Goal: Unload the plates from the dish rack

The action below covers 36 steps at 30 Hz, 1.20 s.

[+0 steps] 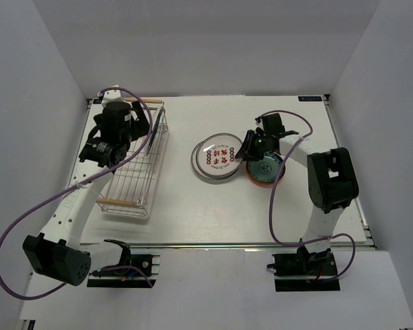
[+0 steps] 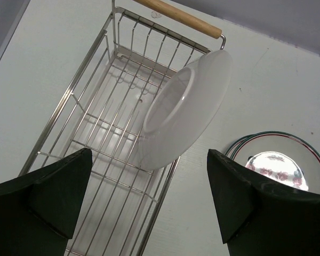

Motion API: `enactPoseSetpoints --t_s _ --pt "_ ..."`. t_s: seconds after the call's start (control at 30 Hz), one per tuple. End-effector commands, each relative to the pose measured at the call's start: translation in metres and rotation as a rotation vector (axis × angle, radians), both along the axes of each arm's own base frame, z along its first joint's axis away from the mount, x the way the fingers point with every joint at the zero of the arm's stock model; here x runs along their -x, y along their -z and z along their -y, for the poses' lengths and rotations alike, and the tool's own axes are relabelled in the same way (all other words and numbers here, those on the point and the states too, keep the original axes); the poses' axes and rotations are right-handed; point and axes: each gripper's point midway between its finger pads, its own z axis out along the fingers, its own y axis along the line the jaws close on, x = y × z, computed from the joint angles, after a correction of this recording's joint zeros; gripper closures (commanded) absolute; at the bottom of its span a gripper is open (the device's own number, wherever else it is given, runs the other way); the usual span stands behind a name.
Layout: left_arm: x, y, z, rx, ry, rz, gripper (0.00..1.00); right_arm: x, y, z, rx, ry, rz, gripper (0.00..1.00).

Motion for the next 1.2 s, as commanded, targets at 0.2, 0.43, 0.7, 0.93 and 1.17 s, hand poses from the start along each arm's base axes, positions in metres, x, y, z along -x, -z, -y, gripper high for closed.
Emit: enactPoseSetpoints --t_s 0.2,0.43,0.7,0.93,1.17 --pt "-0.011 0.006 -0.006 -0.079 -0.014 -0.049 0.02 -0.008 -0.014 -0.01 0.073 -0.096 0.065 0.11" --pt "-0.015 0.012 -0.01 -0.106 -0.04 -0.086 0.02 0.005 -0.03 -0.012 0.126 -0.195 0.121 0.11" --pt "-0.023 0.018 -0.012 -0.178 -0.031 -0.113 0.02 -0.002 -0.066 0.002 0.147 -0.116 0.217 0.11" --pt "-0.035 0.031 0.013 -0.202 0.134 -0.152 0.02 0.004 -0.091 0.019 0.193 -0.069 0.299 0.11" --pt "-0.036 0.011 0.027 -0.156 0.206 -0.062 0.02 0.014 -0.094 0.029 0.213 -0.068 0.311 0.11"
